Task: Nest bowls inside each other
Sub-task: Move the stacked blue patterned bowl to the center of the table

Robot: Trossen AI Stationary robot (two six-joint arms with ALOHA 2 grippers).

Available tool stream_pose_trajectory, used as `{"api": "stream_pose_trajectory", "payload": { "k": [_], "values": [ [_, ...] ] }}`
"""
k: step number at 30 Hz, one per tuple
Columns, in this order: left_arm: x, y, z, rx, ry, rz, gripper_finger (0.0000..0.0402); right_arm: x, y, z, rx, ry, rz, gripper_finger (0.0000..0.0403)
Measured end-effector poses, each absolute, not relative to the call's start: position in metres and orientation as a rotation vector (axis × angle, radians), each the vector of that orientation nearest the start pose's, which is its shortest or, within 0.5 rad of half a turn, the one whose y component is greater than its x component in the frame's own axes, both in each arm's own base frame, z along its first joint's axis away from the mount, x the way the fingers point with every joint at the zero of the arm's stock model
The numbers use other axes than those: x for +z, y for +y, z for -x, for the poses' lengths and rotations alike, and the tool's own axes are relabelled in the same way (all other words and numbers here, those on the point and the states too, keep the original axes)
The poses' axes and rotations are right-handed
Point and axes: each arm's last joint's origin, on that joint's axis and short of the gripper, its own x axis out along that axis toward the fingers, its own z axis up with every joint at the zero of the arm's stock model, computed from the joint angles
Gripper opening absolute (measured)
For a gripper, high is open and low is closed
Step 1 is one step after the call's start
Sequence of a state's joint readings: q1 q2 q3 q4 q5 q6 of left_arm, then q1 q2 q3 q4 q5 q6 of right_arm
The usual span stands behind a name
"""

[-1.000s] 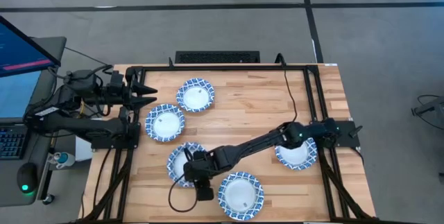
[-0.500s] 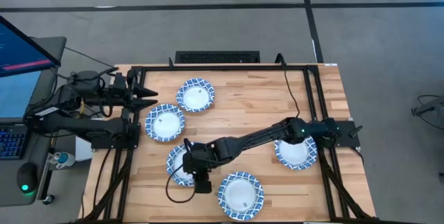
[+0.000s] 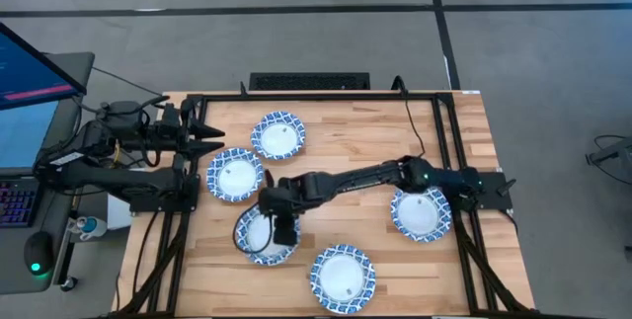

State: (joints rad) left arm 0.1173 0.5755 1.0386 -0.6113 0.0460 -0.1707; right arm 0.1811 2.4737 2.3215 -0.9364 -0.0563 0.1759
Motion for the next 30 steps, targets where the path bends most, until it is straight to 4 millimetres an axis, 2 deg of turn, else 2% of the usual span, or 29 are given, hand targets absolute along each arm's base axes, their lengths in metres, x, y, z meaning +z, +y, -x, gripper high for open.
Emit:
{"api": "stream_pose_trajectory", "payload": {
  "k": [5, 9, 15, 22, 26, 30],
  "values": [
    [0.396, 0.009, -0.086, 0.083, 0.141, 0.179, 0.0125, 0.204, 0.093, -0.516, 0.129, 1.09, -0.071, 0.0155],
    [0.396, 0.009, -0.086, 0.083, 0.142, 0.176, 0.0125, 0.204, 0.1, -0.515, 0.16, 1.087, -0.033, 0.0155],
    [0.396, 0.009, -0.086, 0.084, 0.142, 0.165, 0.0125, 0.183, 0.107, -0.513, 0.176, 1.106, -0.014, 0.0155],
    [0.396, 0.009, -0.086, 0.086, 0.142, 0.156, 0.0125, 0.186, 0.106, -0.516, 0.164, 1.075, -0.003, 0.0155],
    [0.396, 0.009, -0.086, 0.088, 0.142, 0.159, 0.0125, 0.187, 0.104, -0.518, 0.193, 1.059, -0.054, 0.0155],
    [0.396, 0.009, -0.086, 0.088, 0.141, 0.17, 0.0125, 0.159, 0.106, -0.519, 0.195, 1.142, -0.041, 0.0155]
  ]
}}
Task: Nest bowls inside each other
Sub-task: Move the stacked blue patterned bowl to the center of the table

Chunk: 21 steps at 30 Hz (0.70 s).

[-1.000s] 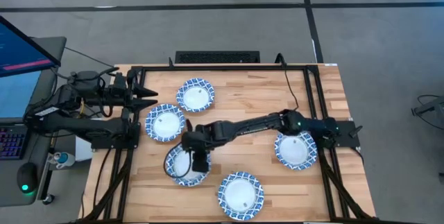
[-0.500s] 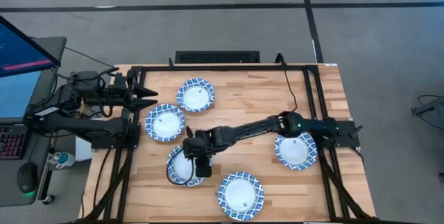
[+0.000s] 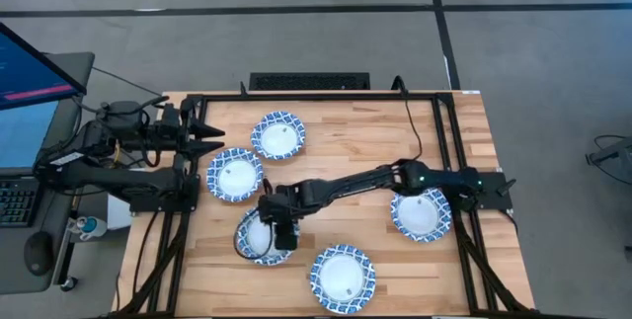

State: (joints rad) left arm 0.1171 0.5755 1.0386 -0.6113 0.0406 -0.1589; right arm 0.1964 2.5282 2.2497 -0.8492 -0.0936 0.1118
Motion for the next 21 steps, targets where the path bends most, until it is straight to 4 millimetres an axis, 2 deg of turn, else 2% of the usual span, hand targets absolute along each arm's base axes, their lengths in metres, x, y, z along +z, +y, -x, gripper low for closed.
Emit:
{"api": "stream_pose_trajectory", "payload": {
  "k": [7, 14, 21],
  "values": [
    [0.396, 0.009, -0.086, 0.088, 0.141, 0.171, 0.0125, 0.143, 0.109, -0.516, 0.196, 1.21, -0.047, 0.0155],
    [0.396, 0.009, -0.086, 0.089, 0.141, 0.169, 0.0125, 0.143, 0.106, -0.516, 0.187, 1.217, -0.049, 0.0155],
    [0.396, 0.009, -0.086, 0.089, 0.141, 0.168, 0.0125, 0.142, 0.102, -0.503, 0.179, 1.361, -0.024, 0.0155]
  ]
}}
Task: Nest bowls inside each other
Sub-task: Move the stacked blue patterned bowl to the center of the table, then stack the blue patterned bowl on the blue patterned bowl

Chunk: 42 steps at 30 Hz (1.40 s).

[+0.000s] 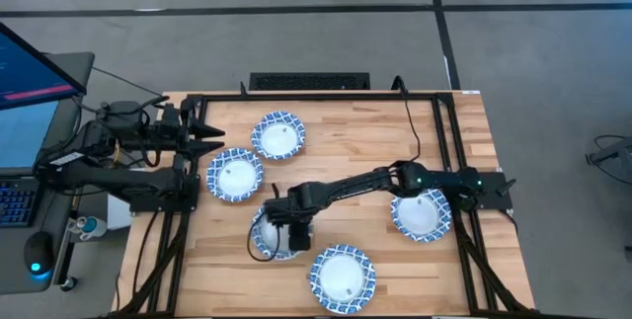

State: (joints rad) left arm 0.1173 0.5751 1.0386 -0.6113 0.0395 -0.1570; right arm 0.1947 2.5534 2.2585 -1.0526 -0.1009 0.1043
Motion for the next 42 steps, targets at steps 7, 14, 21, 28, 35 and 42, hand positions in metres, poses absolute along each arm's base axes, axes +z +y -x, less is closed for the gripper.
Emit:
{"api": "stream_pose_trajectory", "payload": {
  "k": [7, 14, 21, 28, 35, 42],
  "values": [
    [0.396, 0.009, -0.086, 0.09, 0.141, 0.166, 0.0125, 0.141, 0.096, -0.49, 0.154, 1.496, -0.018, 0.0155],
    [0.396, 0.009, -0.086, 0.09, 0.141, 0.165, 0.0125, 0.143, 0.084, -0.479, 0.112, 1.622, 0.023, 0.0153],
    [0.396, 0.009, -0.086, 0.09, 0.141, 0.165, 0.0125, 0.15, 0.066, -0.477, 0.075, 1.644, 0.013, 0.0139],
    [0.396, 0.009, -0.086, 0.084, 0.142, 0.171, 0.0125, 0.156, 0.047, -0.475, 0.05, 1.666, -0.012, 0.0135],
    [0.396, 0.009, -0.086, 0.083, 0.142, 0.171, 0.0125, 0.159, 0.033, -0.468, 0.046, 1.752, -0.015, 0.0135],
    [0.396, 0.009, -0.086, 0.089, 0.142, 0.195, 0.0125, 0.205, 0.033, -0.464, 0.042, 1.609, -0.034, 0.0136]
  ]
}}
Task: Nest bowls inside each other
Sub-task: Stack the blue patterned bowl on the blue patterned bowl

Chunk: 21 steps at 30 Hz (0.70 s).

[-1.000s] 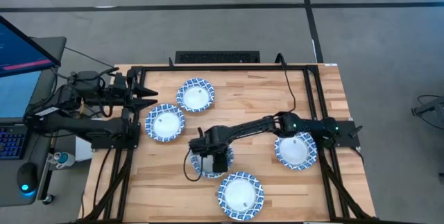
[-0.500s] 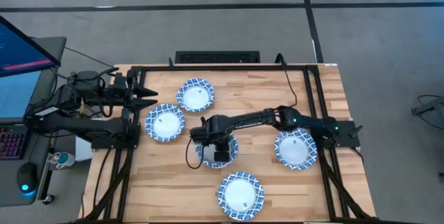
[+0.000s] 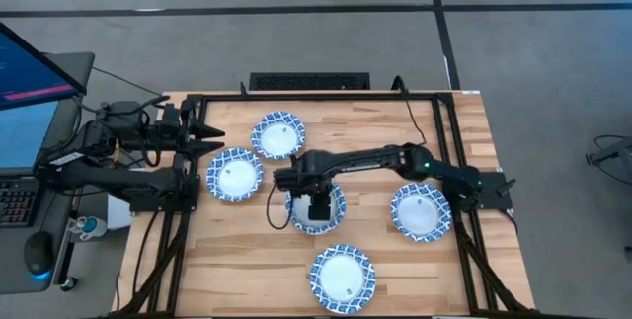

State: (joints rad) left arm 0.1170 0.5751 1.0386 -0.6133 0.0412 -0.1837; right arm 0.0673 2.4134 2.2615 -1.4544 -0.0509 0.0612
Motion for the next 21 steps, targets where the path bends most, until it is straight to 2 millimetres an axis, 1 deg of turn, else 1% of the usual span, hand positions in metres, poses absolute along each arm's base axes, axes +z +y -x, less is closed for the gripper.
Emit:
{"api": "stream_pose_trajectory", "payload": {
  "k": [1, 3, 5, 8, 12, 14, 17, 21],
  "values": [
    [0.395, 0.009, -0.086, 0.091, 0.146, 0.201, 0.0125, 0.215, 0.033, -0.463, 0.035, 1.568, -0.046, 0.0136],
    [0.394, 0.009, -0.086, 0.093, 0.157, 0.21, 0.0125, 0.238, 0.034, -0.455, 0.014, 1.539, -0.07, 0.0135],
    [0.393, 0.009, -0.085, 0.097, 0.169, 0.211, 0.0125, 0.265, 0.033, -0.447, -0.002, 1.463, -0.099, 0.0135],
    [0.39, 0.011, -0.085, 0.164, 0.197, 0.228, 0.0125, 0.312, 0.032, -0.428, -0.033, 1.337, -0.15, 0.0135],
    [0.379, 0.014, -0.091, 0.268, 0.307, 0.242, 0.0125, 0.373, 0.028, -0.399, -0.1, 1.106, -0.174, 0.0134],
    [0.375, 0.015, -0.098, 0.271, 0.357, 0.244, 0.0125, 0.402, 0.025, -0.382, -0.113, 0.987, -0.177, 0.0135],
    [0.373, 0.015, -0.115, 0.215, 0.388, 0.236, 0.0125, 0.435, 0.023, -0.358, -0.1, 0.862, -0.191, 0.0136],
    [0.372, 0.017, -0.143, 0.143, 0.393, 0.195, 0.0125, 0.462, 0.024, -0.333, -0.079, 0.757, -0.202, 0.0136]
  ]
}}
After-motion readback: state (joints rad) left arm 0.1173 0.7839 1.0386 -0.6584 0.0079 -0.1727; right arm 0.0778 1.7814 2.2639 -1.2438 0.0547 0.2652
